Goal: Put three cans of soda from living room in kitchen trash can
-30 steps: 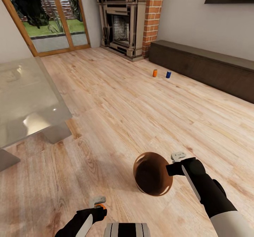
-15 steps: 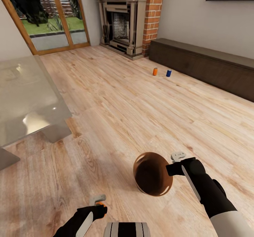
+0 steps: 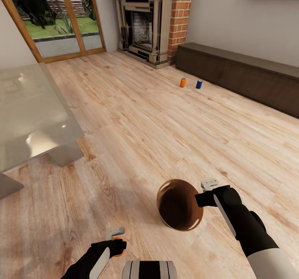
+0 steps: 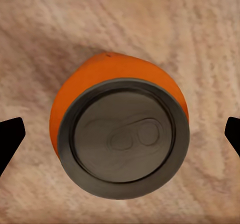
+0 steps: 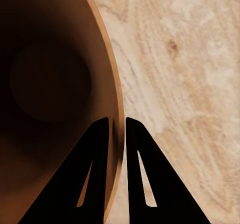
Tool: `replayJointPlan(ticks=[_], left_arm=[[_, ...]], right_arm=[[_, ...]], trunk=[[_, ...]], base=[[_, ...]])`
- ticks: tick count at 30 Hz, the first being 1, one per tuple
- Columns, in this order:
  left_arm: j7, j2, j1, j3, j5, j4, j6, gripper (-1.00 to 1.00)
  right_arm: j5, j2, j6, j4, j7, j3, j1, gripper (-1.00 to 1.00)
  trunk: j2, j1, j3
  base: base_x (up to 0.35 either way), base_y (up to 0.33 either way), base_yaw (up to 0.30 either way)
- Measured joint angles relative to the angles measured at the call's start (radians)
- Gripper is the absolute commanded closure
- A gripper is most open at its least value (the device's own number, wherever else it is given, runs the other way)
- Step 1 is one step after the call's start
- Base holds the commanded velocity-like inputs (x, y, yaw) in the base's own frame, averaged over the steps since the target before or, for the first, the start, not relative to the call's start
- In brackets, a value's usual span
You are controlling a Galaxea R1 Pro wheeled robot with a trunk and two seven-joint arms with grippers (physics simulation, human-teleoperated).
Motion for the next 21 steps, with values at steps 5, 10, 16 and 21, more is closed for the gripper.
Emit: replayJointPlan(ticks=[5, 10, 16, 21], left_arm=[[0.0, 0.0, 0.0, 0.0, 0.0, 0.0, 0.0, -1.0], [0.0, -0.001, 0.0, 0.001, 0.0, -0.001, -0.001, -1.0], [0.0, -0.002, 0.0, 0.001, 0.0, -0.001, -0.001, -1.0], [0.0, -0.002, 0.0, 0.001, 0.0, -0.002, -0.001, -1.0]], right_arm=[[0.0, 0.0, 0.0, 0.0, 0.0, 0.0, 0.0, 1.0], [0.0, 0.001, 0.0, 0.0, 0.0, 0.001, 0.0, 1.0], [0.003, 0.001, 0.0, 0.001, -0.001, 0.001, 0.0, 1.0], [0.0, 0.003, 0.0, 0.003, -0.001, 0.001, 0.0, 1.0]], trunk=[[0.0, 0.0, -0.004], [0.0, 0.001, -0.012], [-0.001, 0.002, -0.032], [-0.001, 0.002, -0.036]], base=[[0.0, 0.0, 0.0], [0.0, 0.0, 0.0], [0.0, 0.0, 0.0], [0.0, 0.0, 0.0]])
